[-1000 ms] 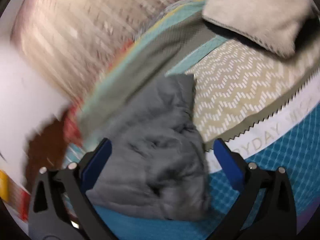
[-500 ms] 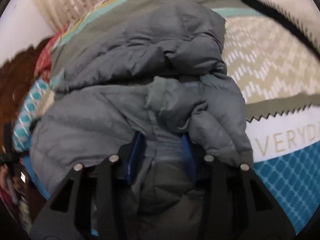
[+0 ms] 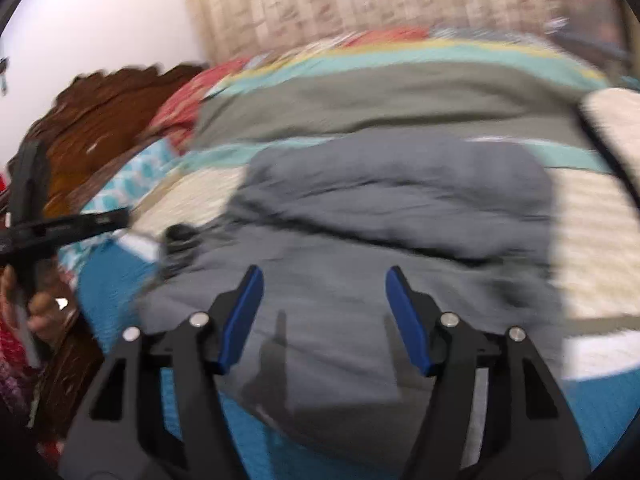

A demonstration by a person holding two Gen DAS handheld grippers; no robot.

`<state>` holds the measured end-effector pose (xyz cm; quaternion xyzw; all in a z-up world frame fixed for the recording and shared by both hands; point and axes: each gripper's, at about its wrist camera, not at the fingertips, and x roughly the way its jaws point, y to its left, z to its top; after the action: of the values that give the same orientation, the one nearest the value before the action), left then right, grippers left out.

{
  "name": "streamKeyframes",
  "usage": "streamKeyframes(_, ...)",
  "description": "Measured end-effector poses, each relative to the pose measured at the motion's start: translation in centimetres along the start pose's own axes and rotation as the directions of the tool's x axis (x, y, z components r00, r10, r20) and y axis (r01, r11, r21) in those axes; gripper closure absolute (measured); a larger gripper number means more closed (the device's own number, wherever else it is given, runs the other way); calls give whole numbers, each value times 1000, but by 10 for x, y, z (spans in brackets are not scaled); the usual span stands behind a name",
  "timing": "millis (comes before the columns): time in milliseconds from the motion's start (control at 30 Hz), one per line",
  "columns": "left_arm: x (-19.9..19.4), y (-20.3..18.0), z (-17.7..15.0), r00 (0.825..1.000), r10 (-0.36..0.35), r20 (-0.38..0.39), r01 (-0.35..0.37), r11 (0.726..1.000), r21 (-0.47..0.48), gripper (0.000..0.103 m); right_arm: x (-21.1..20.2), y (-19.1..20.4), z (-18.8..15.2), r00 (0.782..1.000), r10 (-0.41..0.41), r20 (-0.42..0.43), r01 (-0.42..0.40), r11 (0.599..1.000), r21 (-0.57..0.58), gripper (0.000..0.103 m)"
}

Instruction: Fold large clothes

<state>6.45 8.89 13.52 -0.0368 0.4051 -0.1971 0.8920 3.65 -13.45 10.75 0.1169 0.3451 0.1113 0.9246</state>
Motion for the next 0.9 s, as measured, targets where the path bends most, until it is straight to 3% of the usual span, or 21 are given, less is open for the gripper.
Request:
streamKeyframes(100,46,-25,-14,998,7,-66,3,988,153,60,42,17,-4,995,66,-80,-66,998,-2,41)
streamKeyframes(167,73,-25,-24,991,73,-109,-49,976,213,60,70,7,-18,988,39,-148,-30,998,60,42)
streamKeyframes(233,108,-10,-27,972,164,-166,-129,970,207,60,88,-9,-37,974,3,-228,22,994,110,43)
streamKeyframes(333,128,14,-19,976,97,-194,-70,988,140,60,91,-9,-55,977,-12,-211,31,996,83,44)
streamKeyframes(400,137,17,-16,971,105,-213,-78,988,132,60,91,-6,-54,974,-28,-223,45,996,73,44)
streamKeyframes(533,139,6,-21,960,187,-209,-144,969,201,60,74,-5,-43,971,-30,-236,48,996,73,44)
streamKeyframes(600,127,0,-26,957,211,-199,-166,960,225,60,49,-11,-37,987,-24,-157,35,997,70,44)
streamKeyframes(667,108,-4,-28,965,197,-174,-160,965,208,60,26,-18,-30,995,-42,-92,48,997,61,44)
streamKeyframes(767,82,-13,-32,983,145,-114,-120,973,197,60,8,-48,-24,989,-136,-64,140,988,71,44)
streamKeyframes(833,91,-12,-40,969,209,-132,-174,956,236,60,9,-79,-26,975,-204,-89,215,966,142,44)
streamKeyframes(900,109,2,-48,953,235,-192,-192,957,218,60,14,-120,-38,951,-270,-147,299,925,233,44)
